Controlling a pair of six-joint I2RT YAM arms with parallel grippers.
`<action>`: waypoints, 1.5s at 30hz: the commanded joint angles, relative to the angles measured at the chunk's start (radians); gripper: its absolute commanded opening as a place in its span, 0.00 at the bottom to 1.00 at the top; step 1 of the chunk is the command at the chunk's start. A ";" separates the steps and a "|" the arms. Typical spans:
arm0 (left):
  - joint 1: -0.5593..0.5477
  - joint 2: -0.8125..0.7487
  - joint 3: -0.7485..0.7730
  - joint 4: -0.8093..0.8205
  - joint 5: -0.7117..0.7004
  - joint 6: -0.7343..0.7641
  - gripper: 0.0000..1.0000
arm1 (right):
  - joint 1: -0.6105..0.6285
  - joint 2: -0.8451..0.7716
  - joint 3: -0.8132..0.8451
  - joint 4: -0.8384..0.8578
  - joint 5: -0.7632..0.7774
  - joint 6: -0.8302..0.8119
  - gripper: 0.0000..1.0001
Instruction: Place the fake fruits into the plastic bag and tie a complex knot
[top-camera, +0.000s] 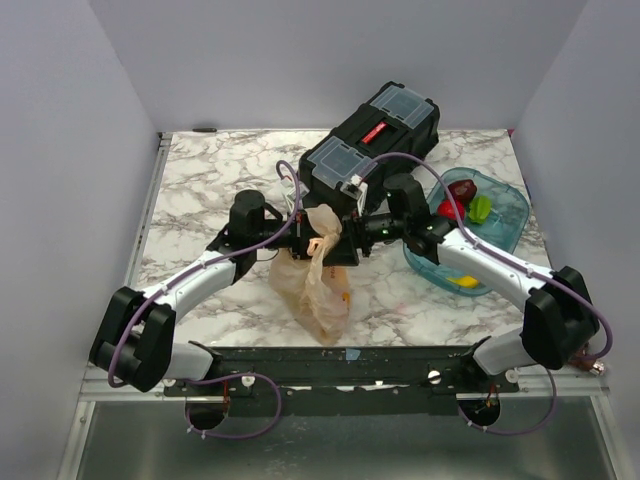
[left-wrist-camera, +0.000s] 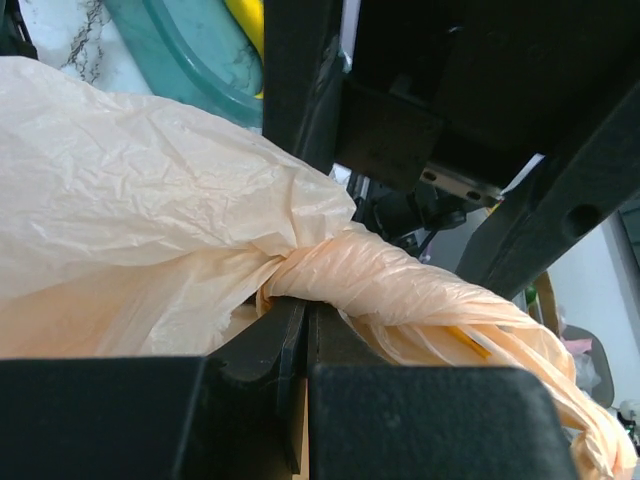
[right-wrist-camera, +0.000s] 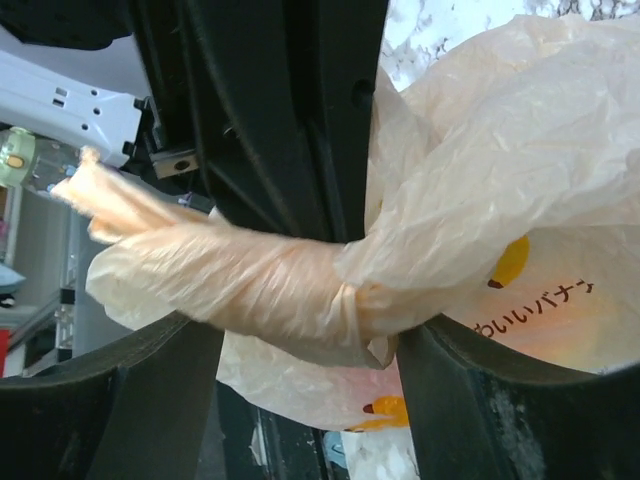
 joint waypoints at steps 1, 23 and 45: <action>0.000 0.005 0.008 0.051 -0.005 -0.029 0.00 | 0.025 0.047 0.052 0.050 -0.007 0.032 0.63; 0.021 0.011 0.035 -0.084 -0.137 0.066 0.00 | 0.037 -0.076 0.056 -0.185 0.029 -0.069 0.58; -0.002 -0.003 0.003 0.028 -0.038 -0.036 0.00 | 0.008 -0.038 0.150 -0.234 0.010 -0.112 0.68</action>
